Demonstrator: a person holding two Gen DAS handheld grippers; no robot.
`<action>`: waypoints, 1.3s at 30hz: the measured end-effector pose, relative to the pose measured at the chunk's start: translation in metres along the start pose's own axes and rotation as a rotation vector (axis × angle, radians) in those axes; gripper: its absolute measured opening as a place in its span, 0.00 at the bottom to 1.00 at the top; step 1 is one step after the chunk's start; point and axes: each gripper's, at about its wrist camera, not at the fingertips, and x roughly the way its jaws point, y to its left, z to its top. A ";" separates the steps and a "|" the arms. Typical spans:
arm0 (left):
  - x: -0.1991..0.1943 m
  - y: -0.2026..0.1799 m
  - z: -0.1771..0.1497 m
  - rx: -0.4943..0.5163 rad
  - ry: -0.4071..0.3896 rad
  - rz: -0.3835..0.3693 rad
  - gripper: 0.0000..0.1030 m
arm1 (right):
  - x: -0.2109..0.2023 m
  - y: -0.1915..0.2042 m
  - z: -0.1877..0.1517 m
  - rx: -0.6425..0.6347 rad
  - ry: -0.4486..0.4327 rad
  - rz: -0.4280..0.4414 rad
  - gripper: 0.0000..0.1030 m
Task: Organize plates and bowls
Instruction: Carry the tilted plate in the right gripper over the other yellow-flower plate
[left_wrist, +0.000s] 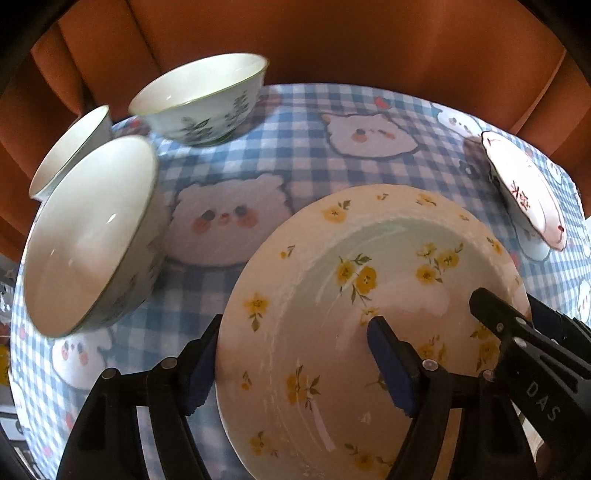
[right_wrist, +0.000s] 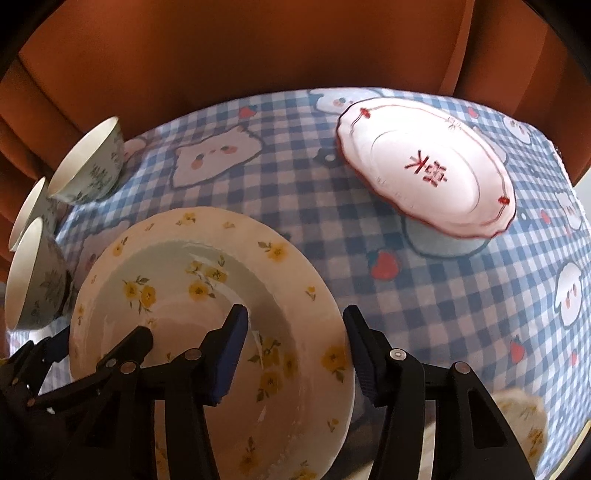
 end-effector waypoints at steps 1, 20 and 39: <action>-0.002 0.004 -0.004 0.001 0.008 0.002 0.75 | -0.002 0.003 -0.005 -0.002 0.010 0.006 0.55; -0.035 0.063 -0.085 0.058 0.079 0.026 0.75 | -0.036 0.072 -0.097 -0.057 0.092 0.022 0.55; -0.043 0.066 -0.088 0.136 0.063 0.012 0.73 | -0.041 0.082 -0.107 -0.024 0.132 -0.052 0.56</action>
